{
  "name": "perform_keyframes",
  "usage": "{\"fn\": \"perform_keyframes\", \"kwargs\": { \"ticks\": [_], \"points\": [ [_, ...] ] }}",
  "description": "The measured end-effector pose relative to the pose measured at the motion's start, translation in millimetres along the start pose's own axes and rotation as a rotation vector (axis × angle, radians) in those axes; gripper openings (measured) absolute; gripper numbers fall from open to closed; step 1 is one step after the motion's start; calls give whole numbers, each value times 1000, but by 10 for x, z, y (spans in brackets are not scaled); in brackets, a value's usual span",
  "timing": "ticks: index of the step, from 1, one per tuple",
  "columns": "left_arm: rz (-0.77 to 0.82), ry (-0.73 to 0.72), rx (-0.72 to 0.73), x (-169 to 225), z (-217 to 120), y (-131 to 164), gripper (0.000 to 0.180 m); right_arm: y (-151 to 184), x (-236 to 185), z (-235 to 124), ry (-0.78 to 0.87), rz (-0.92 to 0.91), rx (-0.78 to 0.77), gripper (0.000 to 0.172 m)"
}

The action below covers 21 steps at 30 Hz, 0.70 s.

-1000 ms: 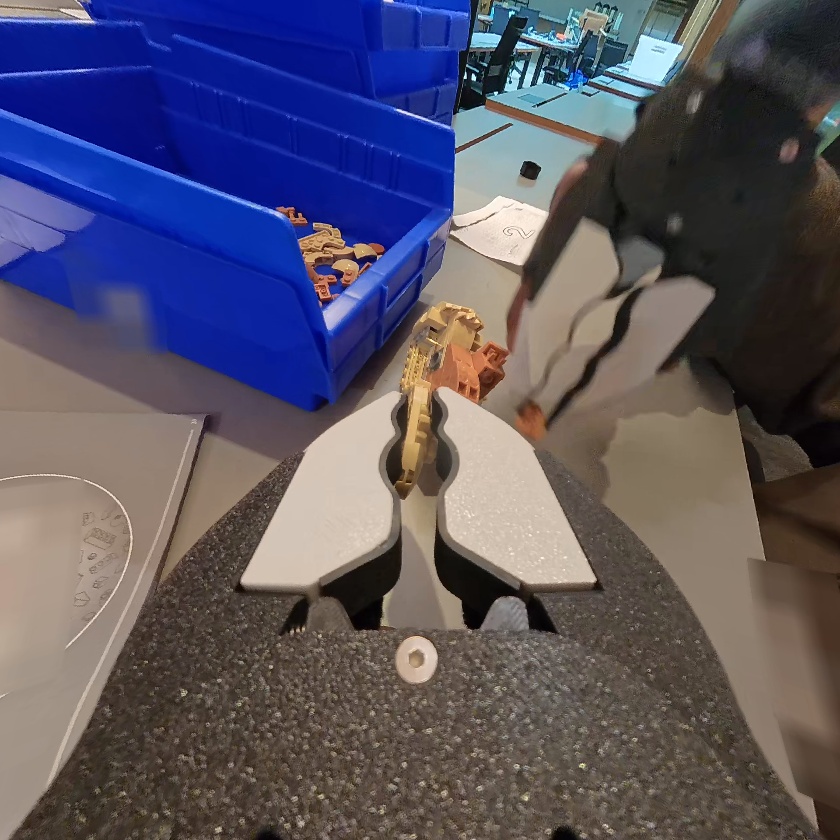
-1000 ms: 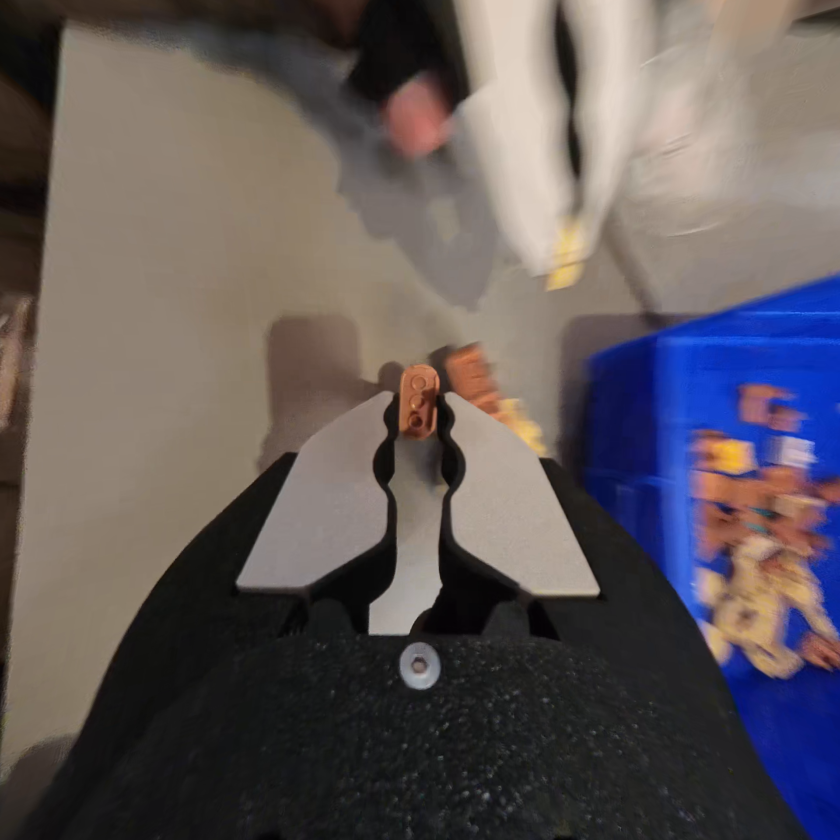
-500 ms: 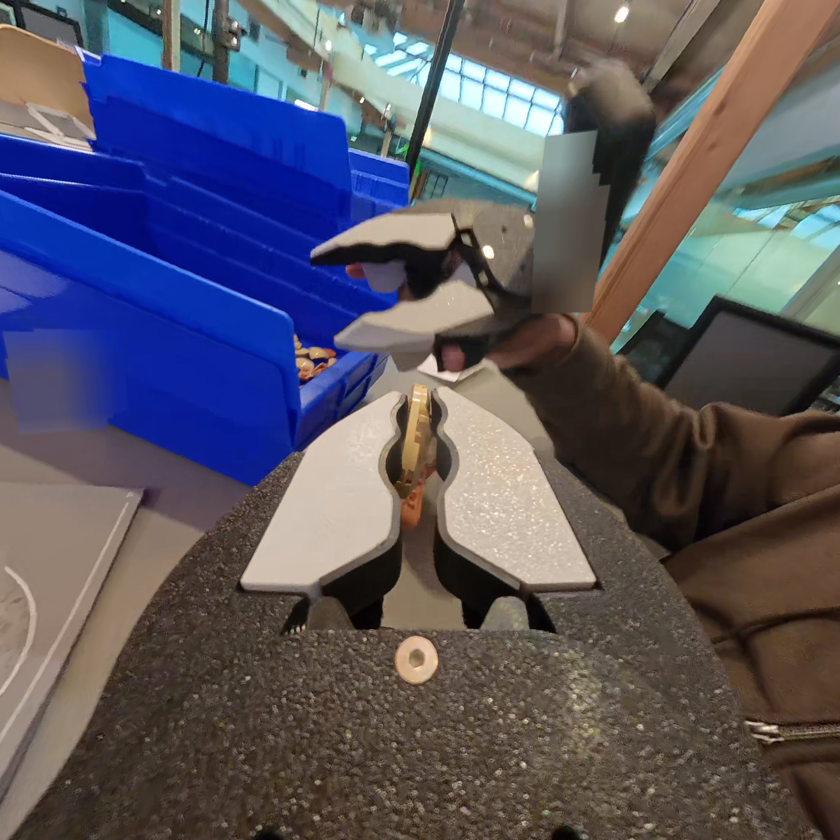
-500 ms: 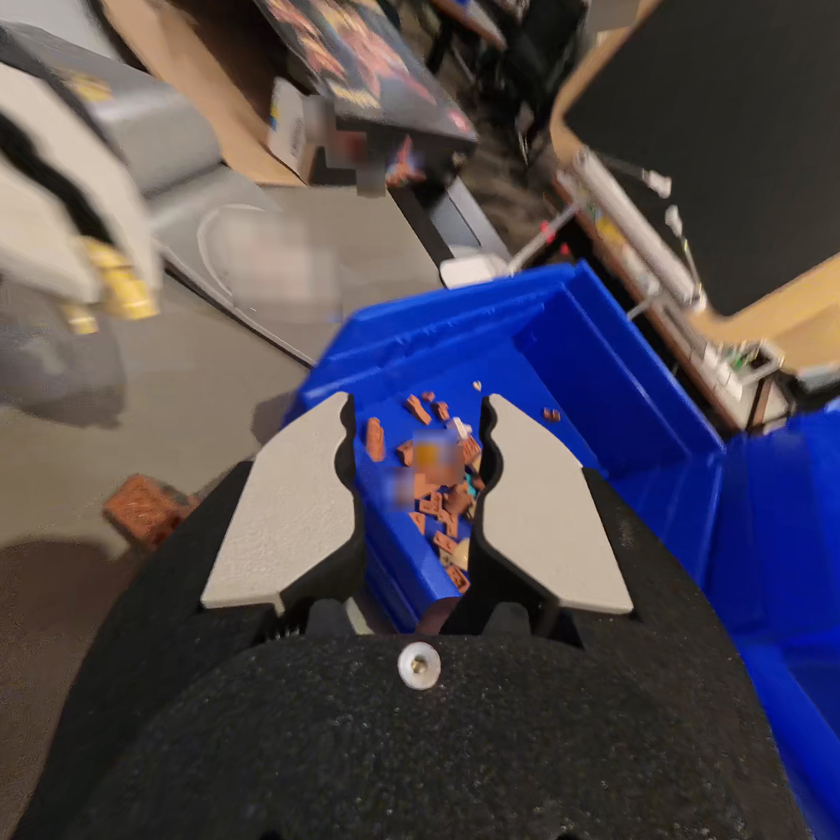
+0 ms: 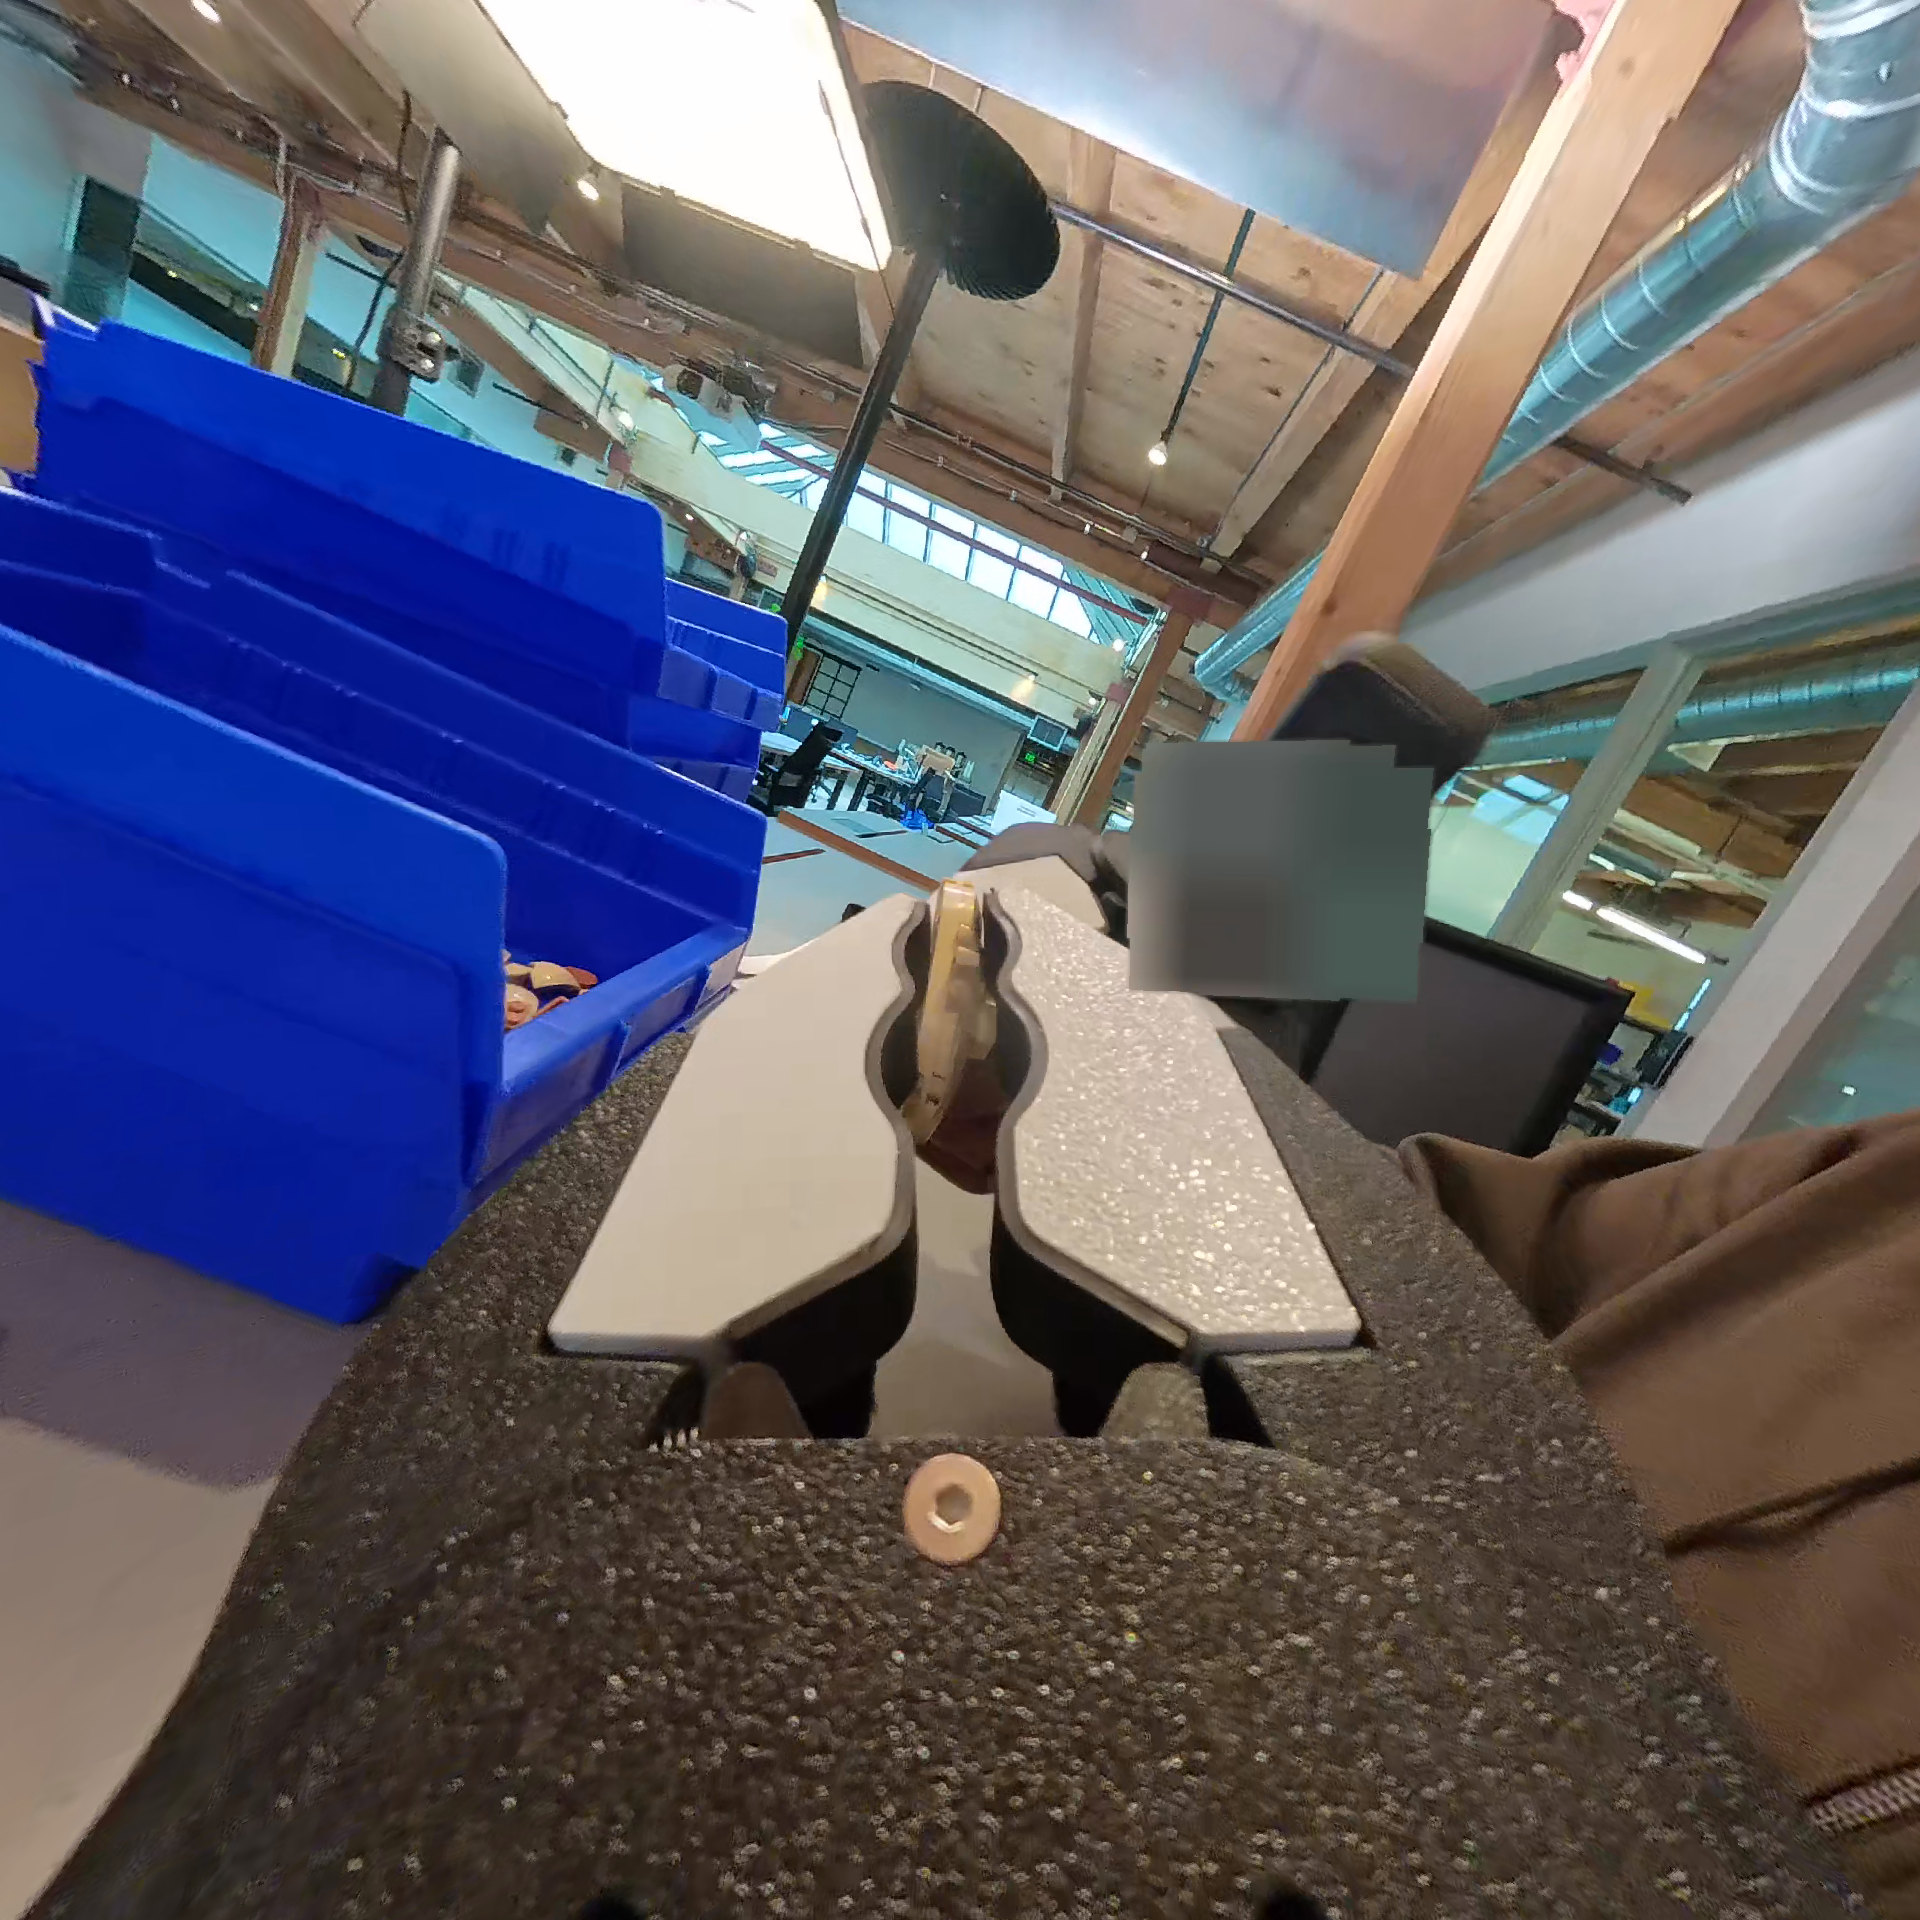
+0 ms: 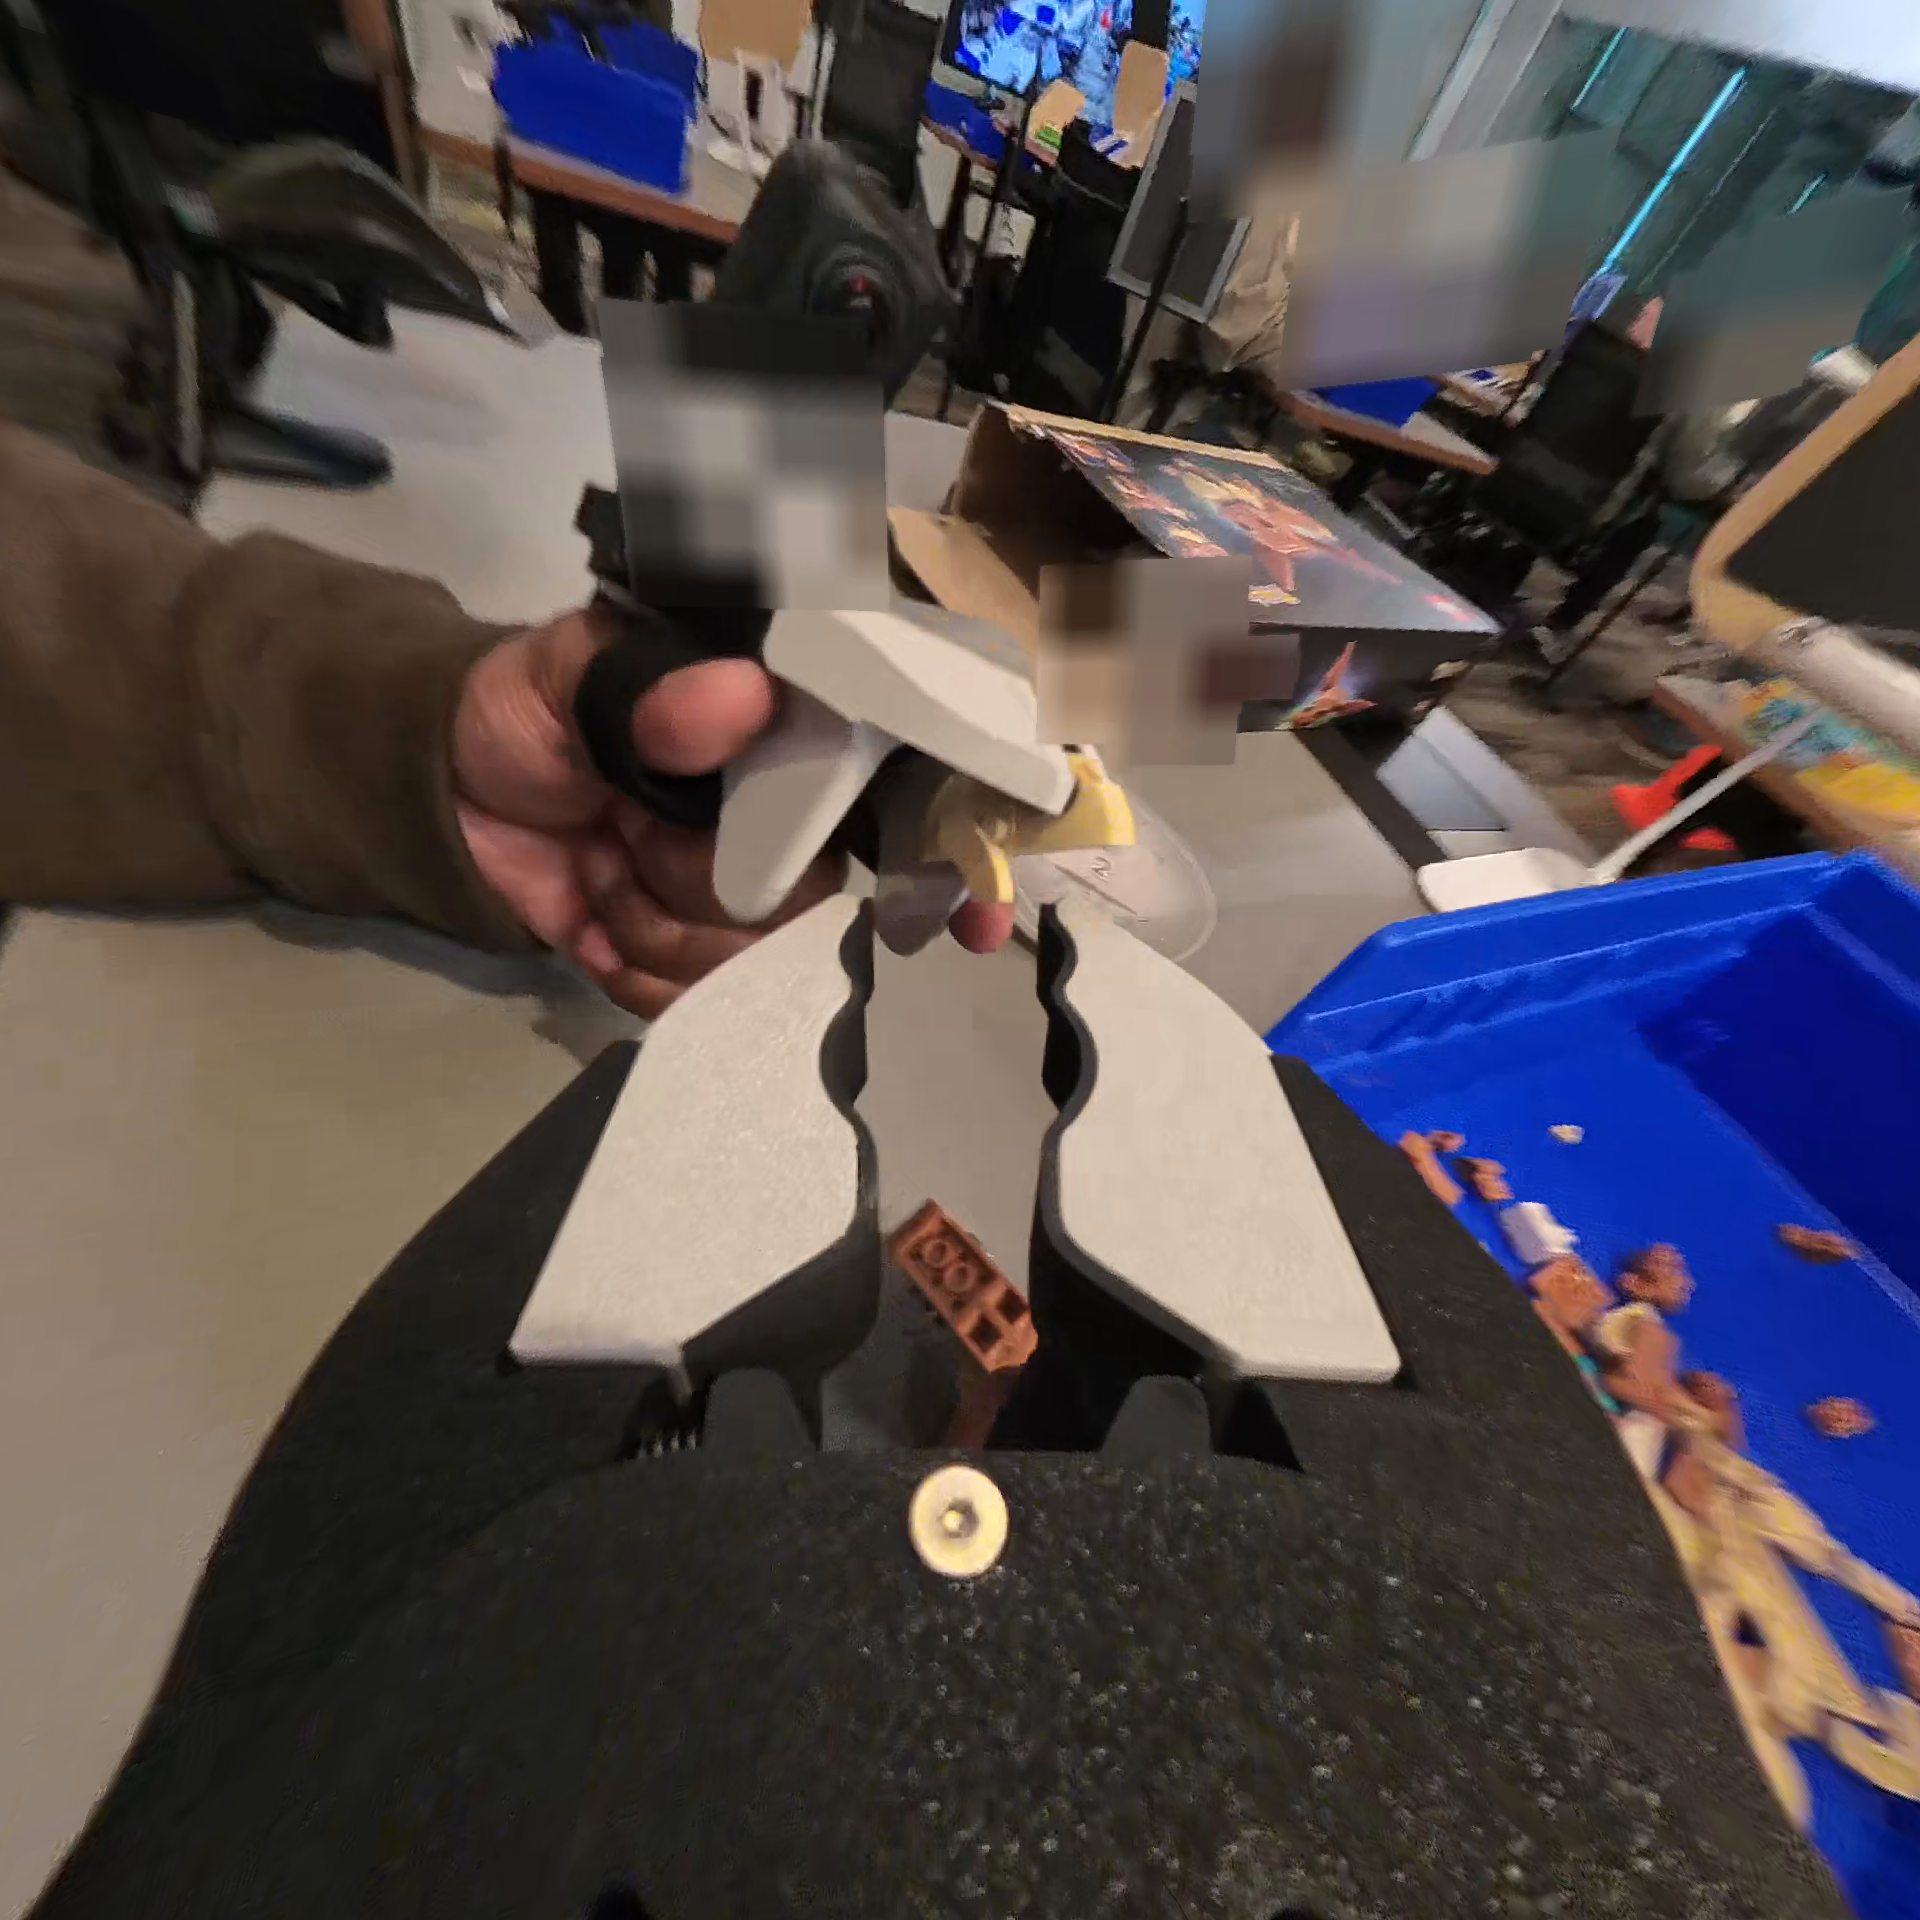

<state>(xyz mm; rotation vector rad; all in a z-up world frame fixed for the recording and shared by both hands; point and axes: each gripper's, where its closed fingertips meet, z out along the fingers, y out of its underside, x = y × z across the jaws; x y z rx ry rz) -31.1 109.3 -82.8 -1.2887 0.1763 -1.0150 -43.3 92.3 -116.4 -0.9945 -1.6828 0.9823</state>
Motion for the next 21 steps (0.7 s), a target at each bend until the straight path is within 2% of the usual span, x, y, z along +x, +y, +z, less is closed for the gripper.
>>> {"fn": "perform_keyframes", "kwargs": {
  "ticks": [5, 11, 18, 21],
  "points": [
    [46, -16, -18, 1, 8, 25, 9, -64, 5, -61, -90, 173, 69, 12],
    [79, -46, -35, -32, 7, 45, 9, -30, 36, -36, -65, 181, 58, 7],
    [118, -128, -47, -115, 2, 38, 9, -18, 46, -32, 16, 4, 47, 3],
    [72, -184, -23, -241, -59, -5, 9, -64, 14, -43, 57, -124, 57, 3]
  ]
}}
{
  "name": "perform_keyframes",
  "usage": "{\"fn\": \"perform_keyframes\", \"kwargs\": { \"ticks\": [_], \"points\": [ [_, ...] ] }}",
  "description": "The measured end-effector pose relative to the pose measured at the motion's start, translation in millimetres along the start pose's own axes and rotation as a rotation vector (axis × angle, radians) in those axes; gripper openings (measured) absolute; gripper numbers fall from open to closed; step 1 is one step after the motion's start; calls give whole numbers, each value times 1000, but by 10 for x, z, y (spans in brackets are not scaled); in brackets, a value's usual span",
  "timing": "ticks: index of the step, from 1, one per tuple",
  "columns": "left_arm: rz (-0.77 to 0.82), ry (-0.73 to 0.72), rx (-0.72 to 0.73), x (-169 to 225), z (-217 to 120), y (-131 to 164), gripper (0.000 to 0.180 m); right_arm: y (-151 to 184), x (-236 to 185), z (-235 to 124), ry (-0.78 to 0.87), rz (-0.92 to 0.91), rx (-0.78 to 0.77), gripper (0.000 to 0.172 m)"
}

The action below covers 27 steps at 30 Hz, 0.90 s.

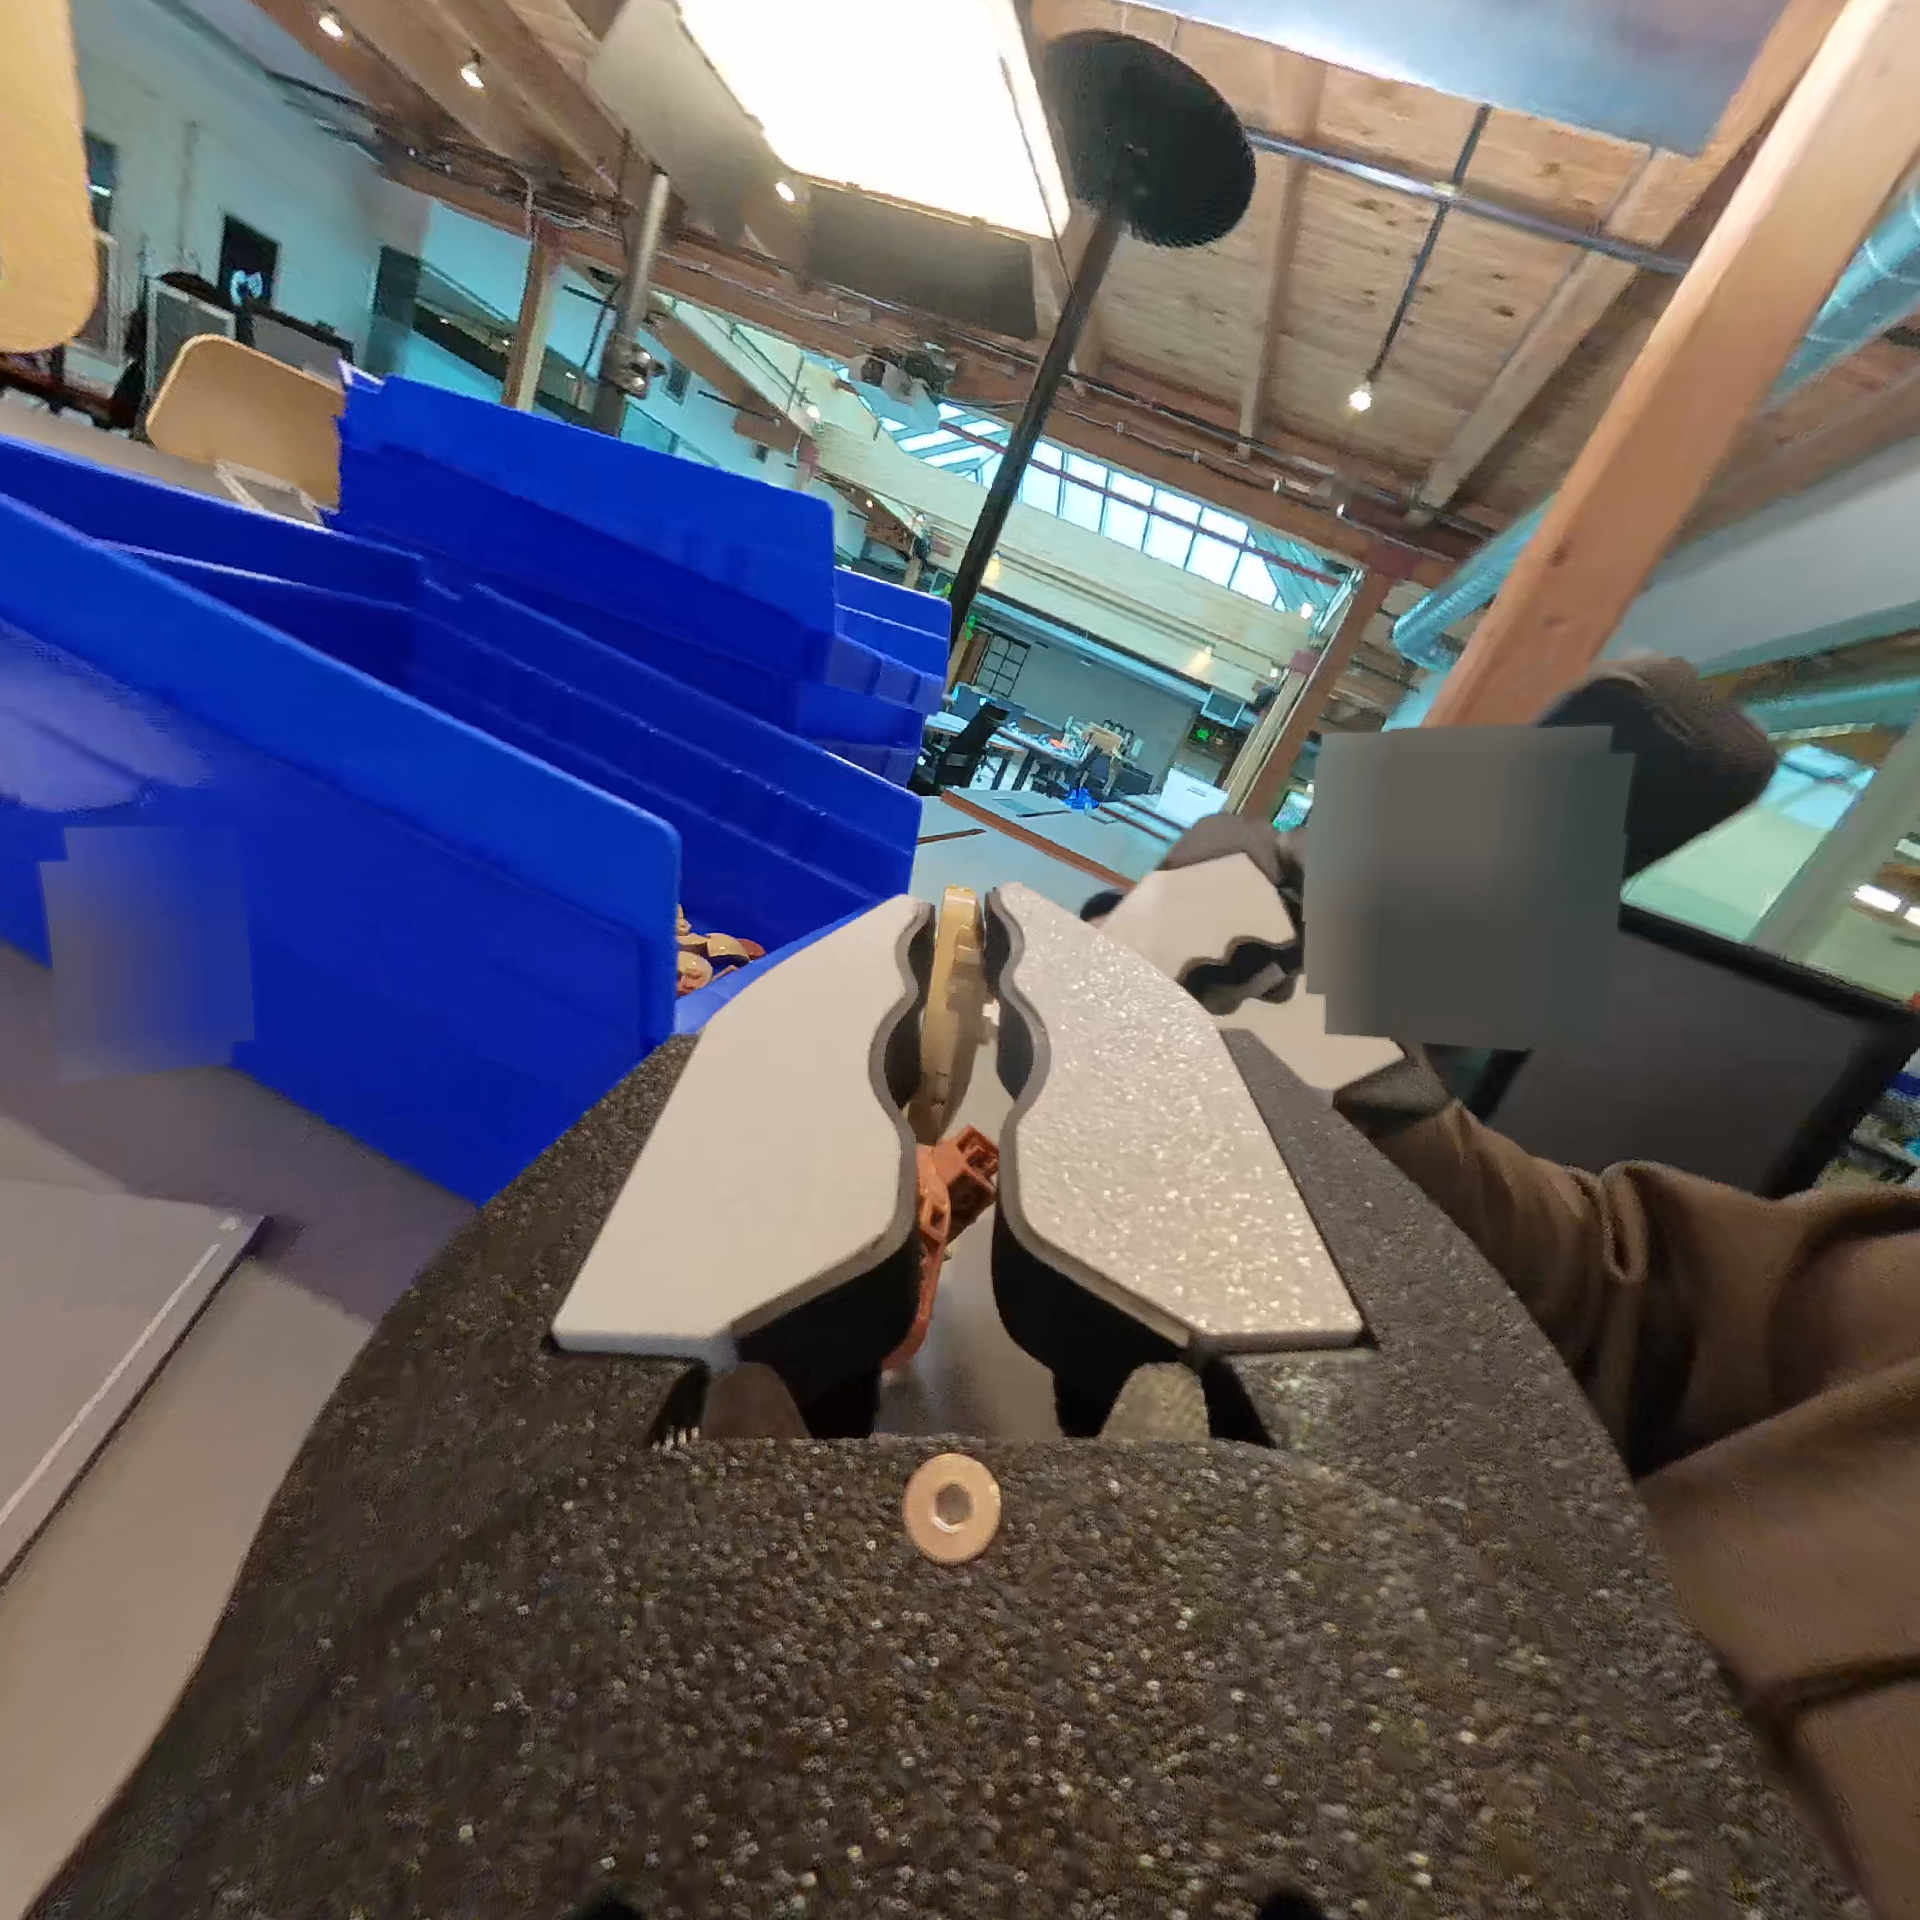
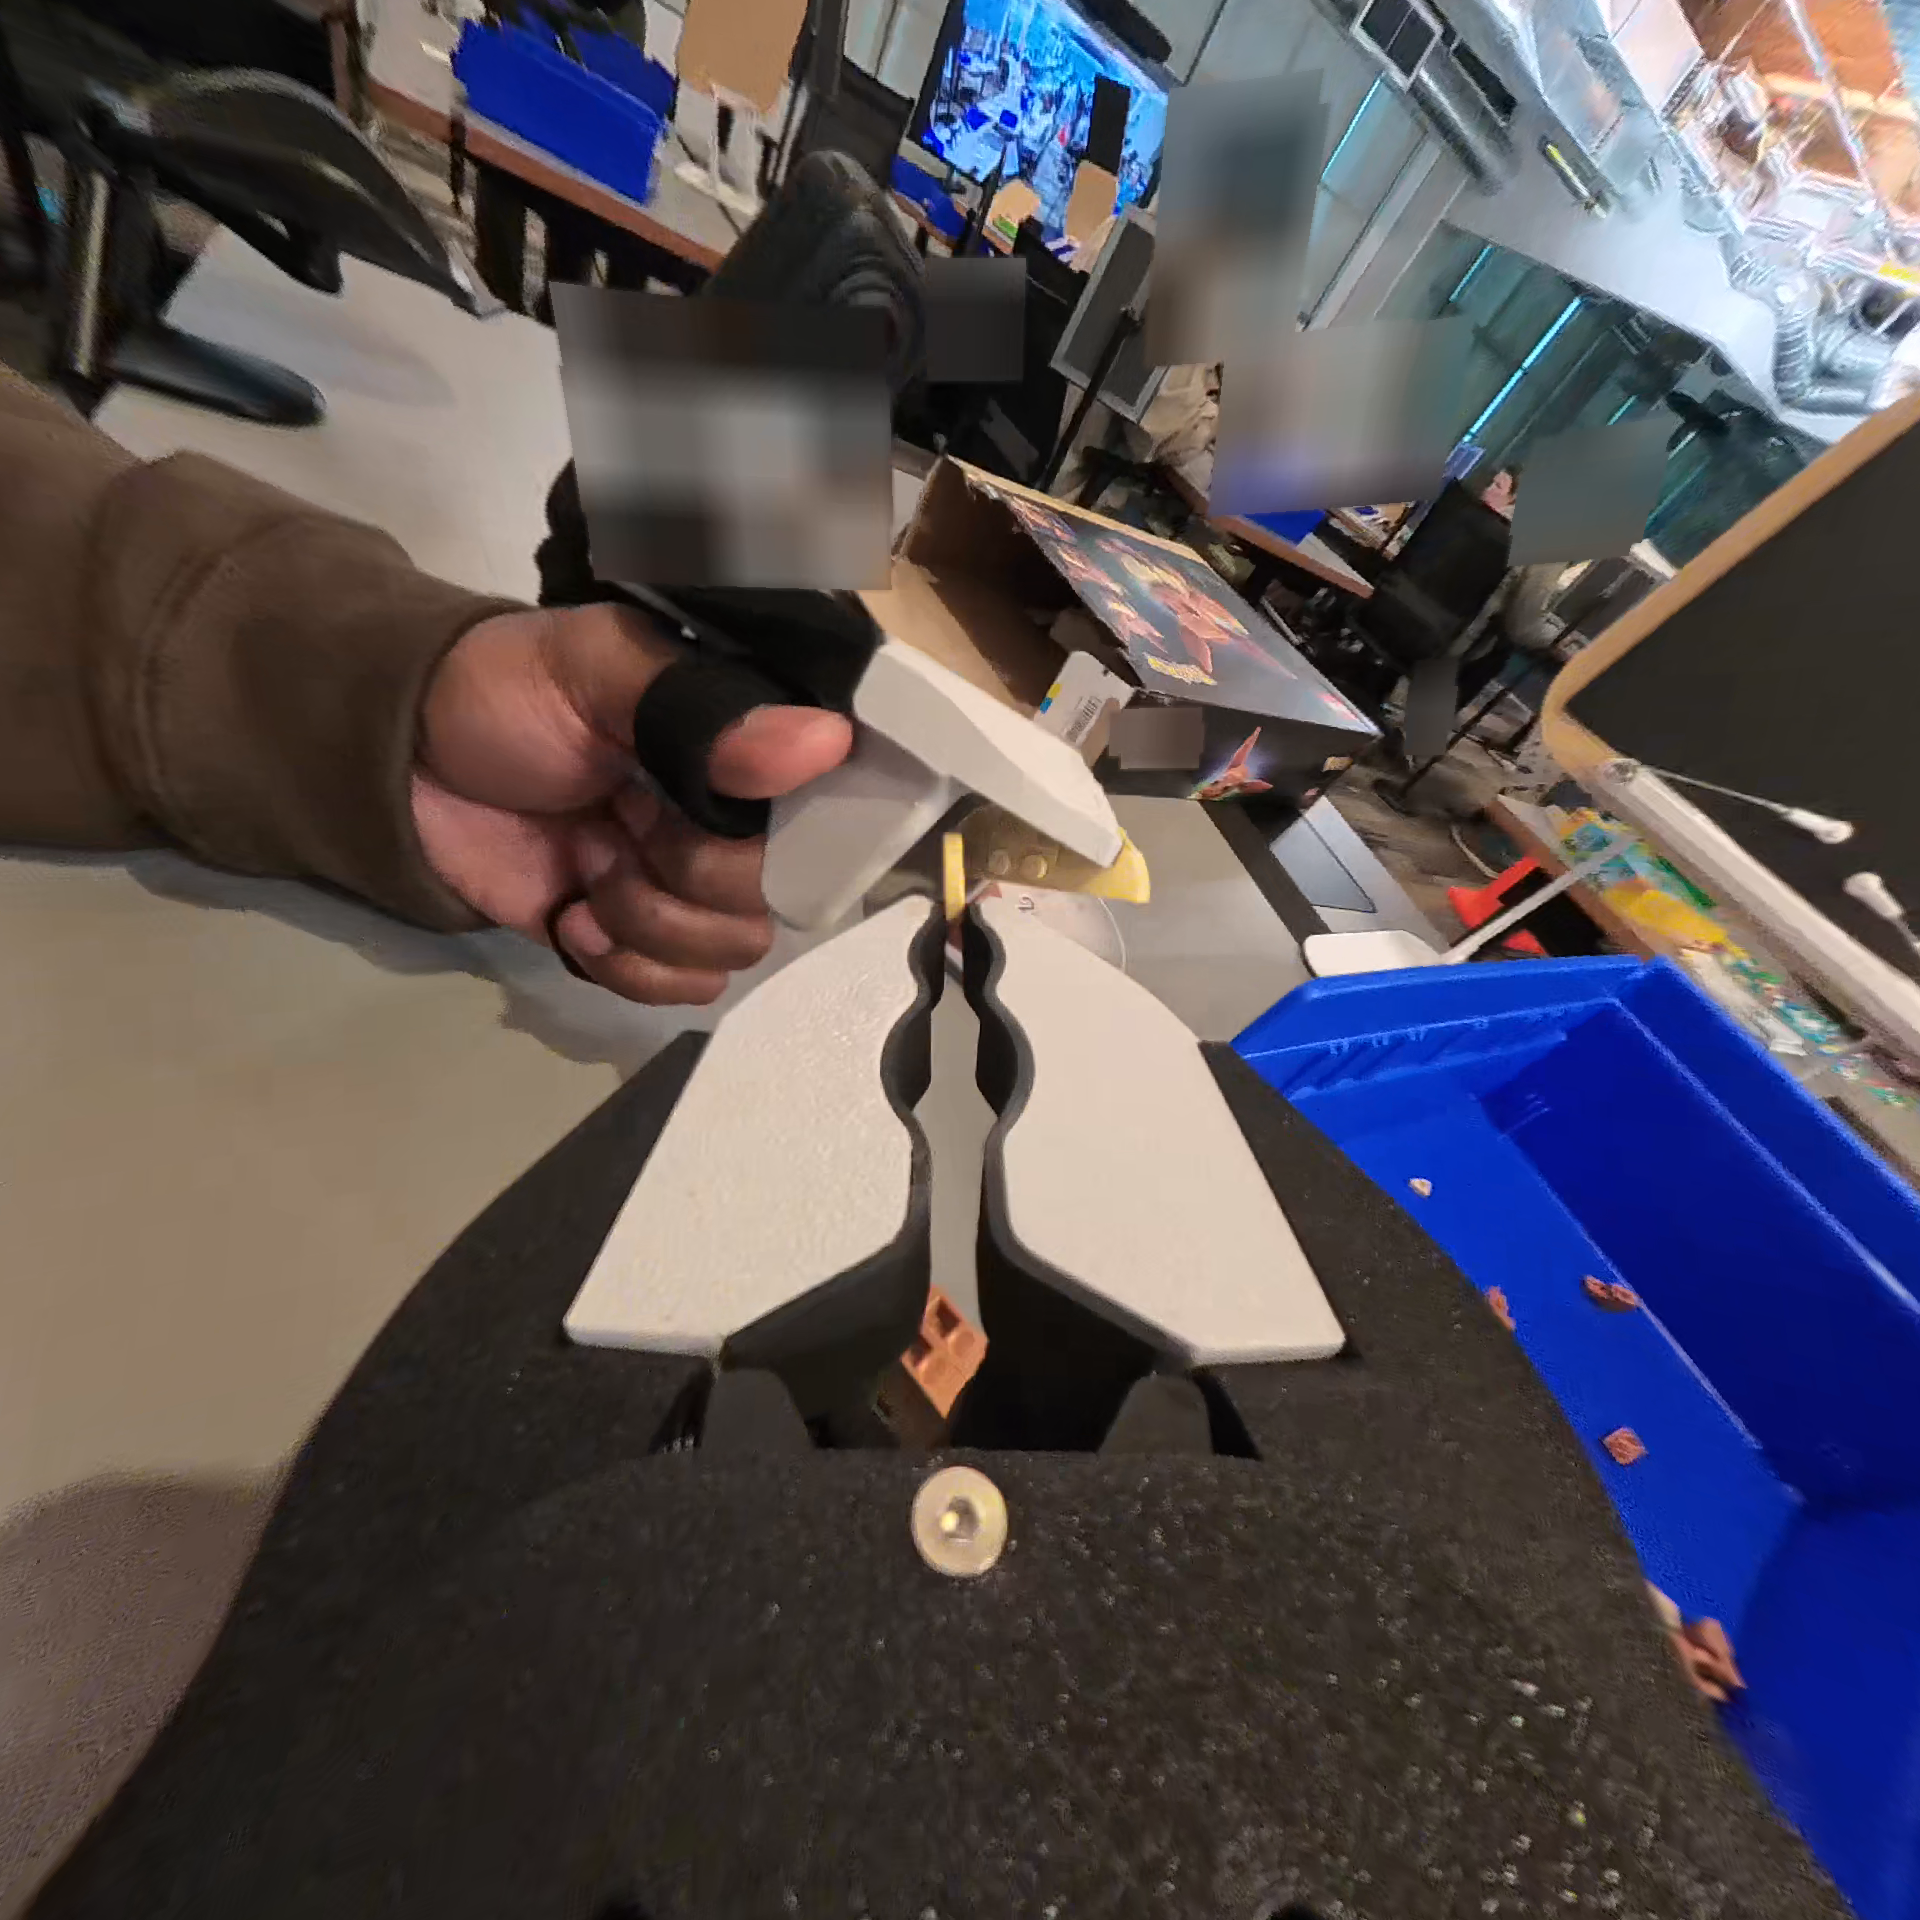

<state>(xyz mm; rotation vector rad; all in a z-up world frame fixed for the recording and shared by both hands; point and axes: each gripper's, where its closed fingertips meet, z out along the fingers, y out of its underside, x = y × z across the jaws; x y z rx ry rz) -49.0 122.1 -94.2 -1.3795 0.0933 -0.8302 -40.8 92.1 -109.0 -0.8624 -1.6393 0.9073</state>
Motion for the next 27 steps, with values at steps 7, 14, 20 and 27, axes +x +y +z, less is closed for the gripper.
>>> {"fn": "perform_keyframes", "kwargs": {
  "ticks": [7, 14, 20, 27],
  "points": [
    [-36, -18, 34, -76, -38, -57, 9, 339, 973, -208, 413, -20, -203, 5],
    [-36, -4, 16, -52, -19, -32, 9, 862, 1477, -467, 513, 255, -303, 30],
    [-101, 94, -48, 79, 42, 89, 9, 306, 785, -240, 170, 128, -56, 25],
    [-89, 164, -66, 216, 54, 107, 9, 66, 162, -64, -149, 308, 36, 20]
  ]
}}
